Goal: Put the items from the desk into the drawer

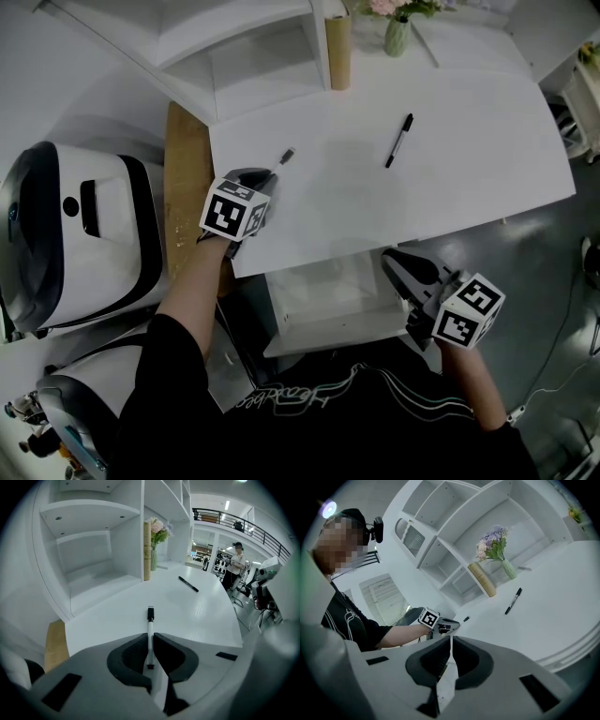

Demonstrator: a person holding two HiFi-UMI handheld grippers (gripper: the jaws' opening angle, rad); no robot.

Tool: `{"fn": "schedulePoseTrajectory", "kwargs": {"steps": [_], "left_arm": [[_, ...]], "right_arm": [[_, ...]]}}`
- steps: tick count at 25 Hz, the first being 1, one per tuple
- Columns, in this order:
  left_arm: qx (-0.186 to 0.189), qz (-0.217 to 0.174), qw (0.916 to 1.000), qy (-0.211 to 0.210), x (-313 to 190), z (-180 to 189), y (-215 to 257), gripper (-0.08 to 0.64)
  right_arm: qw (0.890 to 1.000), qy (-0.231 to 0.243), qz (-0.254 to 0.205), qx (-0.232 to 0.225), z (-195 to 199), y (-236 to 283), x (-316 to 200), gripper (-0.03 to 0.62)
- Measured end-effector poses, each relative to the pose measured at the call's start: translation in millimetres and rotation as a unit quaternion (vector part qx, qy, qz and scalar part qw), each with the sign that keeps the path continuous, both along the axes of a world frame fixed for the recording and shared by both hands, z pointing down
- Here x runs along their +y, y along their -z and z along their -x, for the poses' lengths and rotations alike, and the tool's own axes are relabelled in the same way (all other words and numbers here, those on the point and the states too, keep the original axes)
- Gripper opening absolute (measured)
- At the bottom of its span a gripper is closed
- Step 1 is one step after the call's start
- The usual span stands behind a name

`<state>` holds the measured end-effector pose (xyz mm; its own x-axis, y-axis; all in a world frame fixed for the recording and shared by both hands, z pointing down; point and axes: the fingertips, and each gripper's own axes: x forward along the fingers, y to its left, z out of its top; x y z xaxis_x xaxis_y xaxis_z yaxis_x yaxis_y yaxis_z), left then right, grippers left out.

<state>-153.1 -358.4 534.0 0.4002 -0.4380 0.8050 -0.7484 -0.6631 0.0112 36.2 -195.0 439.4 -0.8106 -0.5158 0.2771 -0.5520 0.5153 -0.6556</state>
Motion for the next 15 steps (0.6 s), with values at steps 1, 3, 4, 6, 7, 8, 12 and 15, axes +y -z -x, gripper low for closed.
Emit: {"fn": "schedulePoseTrajectory", "kwargs": {"steps": [1,3,4,6,7,8,12,15], "left_arm": [[0.002,0.0,1.0,0.005,0,1,0,0.057],[0.009,0.003,0.9998,0.019,0,2,0,0.055],[0.012,0.005,0.9996,0.024,1,2,1,0.055],[0.025,0.011,0.9992,0.029,7,-1,3,0.055],[0.035,0.014,0.9988,0.031,11,-2,6,0.055],[0.044,0.015,0.9984,0.032,15,-4,10,0.054],[0.075,0.011,0.9968,0.026,39,-12,31,0.054],[0.1,0.001,0.9949,0.017,62,-20,53,0.054]], "right_arm": [[1.0,-0.001,0.001,-0.001,0,0,1,0.046],[1.0,-0.003,0.003,-0.001,-1,0,4,0.046],[1.0,-0.004,0.003,-0.002,-1,1,5,0.046],[1.0,-0.006,0.002,-0.004,-2,4,8,0.046],[1.0,-0.007,0.001,-0.005,-2,5,10,0.046],[1.0,-0.009,0.0,-0.006,-2,7,12,0.046],[1.0,-0.017,-0.008,-0.009,-1,14,25,0.046],[1.0,-0.023,-0.015,-0.01,0,20,37,0.046]]}}
